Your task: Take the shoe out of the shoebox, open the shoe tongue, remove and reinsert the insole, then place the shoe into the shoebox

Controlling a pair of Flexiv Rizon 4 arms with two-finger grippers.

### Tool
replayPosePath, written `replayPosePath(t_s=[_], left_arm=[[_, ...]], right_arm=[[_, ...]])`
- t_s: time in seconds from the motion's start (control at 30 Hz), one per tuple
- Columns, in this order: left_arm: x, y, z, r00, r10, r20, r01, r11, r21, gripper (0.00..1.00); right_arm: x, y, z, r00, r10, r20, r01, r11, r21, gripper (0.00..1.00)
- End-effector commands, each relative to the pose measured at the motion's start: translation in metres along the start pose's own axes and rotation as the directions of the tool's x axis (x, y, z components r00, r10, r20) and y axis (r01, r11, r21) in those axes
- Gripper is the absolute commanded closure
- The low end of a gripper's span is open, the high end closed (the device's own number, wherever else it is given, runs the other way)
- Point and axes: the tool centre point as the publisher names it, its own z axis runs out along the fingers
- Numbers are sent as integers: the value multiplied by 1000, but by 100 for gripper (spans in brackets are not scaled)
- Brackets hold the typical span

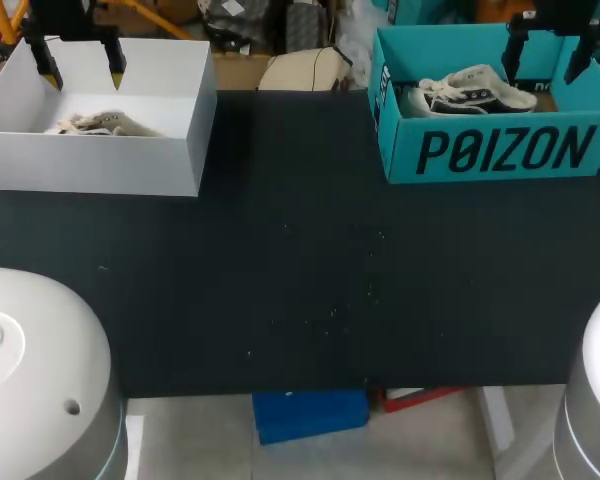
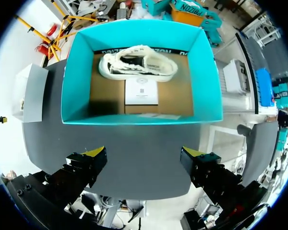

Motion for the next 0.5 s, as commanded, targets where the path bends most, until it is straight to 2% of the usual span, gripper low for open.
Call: replayPosePath(t_s=[0.03,0.17,0.2,0.23,0.27,0.3,0.33,0.37,0.4,0.43,0.5], left_arm=[[0,0,0,1000,0,0,0,1000,0,0],[0,0,0,1000,0,0,0,1000,0,0],[0,0,0,1000,0,0,0,1000,0,0],[0,0,0,1000,0,0,0,1000,0,0],[0,0,0,1000,0,0,0,1000,0,0],[0,0,0,1000,0,0,0,1000,0,0],[0,0,0,1000,0,0,0,1000,0,0],[0,0,0,1000,0,0,0,1000,0,0],[0,0,0,1000,0,0,0,1000,0,0],[0,0,0,1000,0,0,0,1000,0,0],[0,0,0,1000,0,0,0,1000,0,0]], right_arm=[[0,0,0,1000,0,0,0,1000,0,0],[0,0,0,1000,0,0,0,1000,0,0],[8,3,-2,995,-100,12,101,994,-44,0],[16,7,-6,969,-245,23,246,966,-75,0],[22,9,-10,916,-391,92,399,911,-100,0],[27,10,-14,848,-518,117,530,835,-148,0],[32,8,-18,756,-642,130,655,734,-179,0],[36,5,-20,626,-759,179,779,601,-178,0],[38,-2,-22,454,-858,241,890,426,-160,0],[40,-13,-24,363,-886,288,932,339,-131,0],[40,-13,-24,307,-901,305,951,282,-125,0]])
